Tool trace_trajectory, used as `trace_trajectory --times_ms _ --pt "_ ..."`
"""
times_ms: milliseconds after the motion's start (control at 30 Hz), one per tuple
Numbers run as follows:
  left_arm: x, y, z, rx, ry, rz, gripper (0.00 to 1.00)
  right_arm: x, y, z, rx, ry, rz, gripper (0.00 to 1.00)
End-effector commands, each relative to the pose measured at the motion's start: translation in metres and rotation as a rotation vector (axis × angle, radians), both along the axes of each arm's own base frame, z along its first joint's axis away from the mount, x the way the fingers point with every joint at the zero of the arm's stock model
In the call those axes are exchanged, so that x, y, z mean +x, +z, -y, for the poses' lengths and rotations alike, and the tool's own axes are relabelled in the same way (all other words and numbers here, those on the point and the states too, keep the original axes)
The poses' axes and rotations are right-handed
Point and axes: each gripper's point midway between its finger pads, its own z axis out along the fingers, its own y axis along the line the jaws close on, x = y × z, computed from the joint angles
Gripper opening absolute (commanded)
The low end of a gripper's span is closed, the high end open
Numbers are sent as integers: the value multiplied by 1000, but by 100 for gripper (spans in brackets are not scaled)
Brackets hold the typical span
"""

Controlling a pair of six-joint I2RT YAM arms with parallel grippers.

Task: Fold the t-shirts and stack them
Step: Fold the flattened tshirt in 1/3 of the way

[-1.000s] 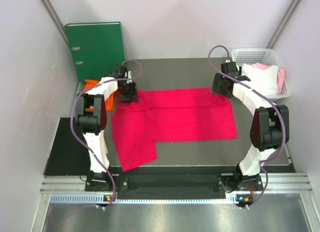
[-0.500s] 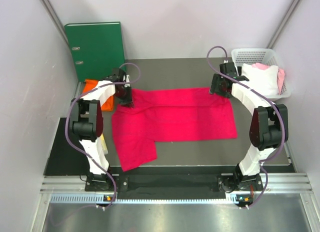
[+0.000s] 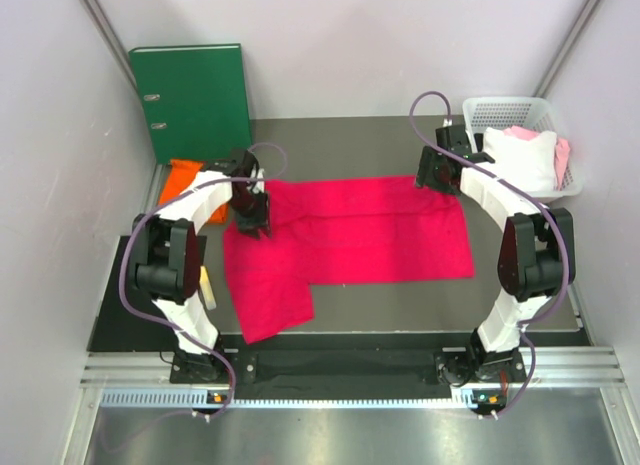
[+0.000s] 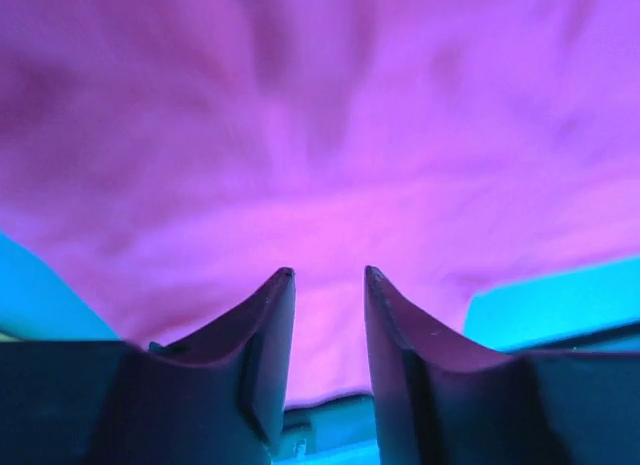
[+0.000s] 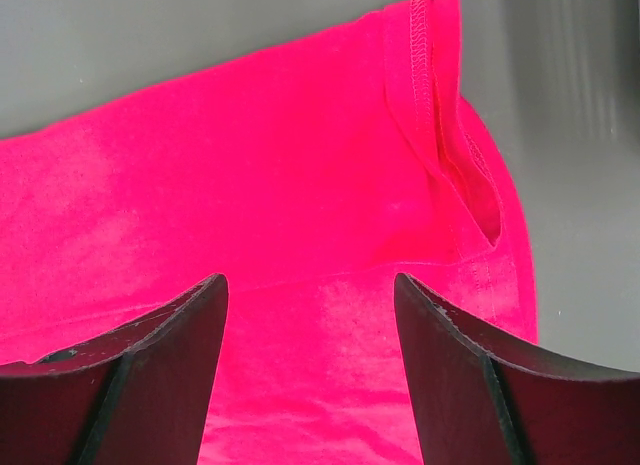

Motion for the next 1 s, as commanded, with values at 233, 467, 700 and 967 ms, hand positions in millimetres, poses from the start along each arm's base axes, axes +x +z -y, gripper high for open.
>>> trace_trajectory --times_ms 233,467,700,967 --pt "-35 12 1 81 6 -25 0 5 6 -9 16 13 37 67" --pt "55 44 -3 176 33 170 0 0 4 -8 13 17 36 67" --pt "107 10 6 205 34 146 0 -7 -3 -7 13 19 17 68" --pt "137 9 -4 206 101 190 0 -16 -4 -5 11 22 9 68"
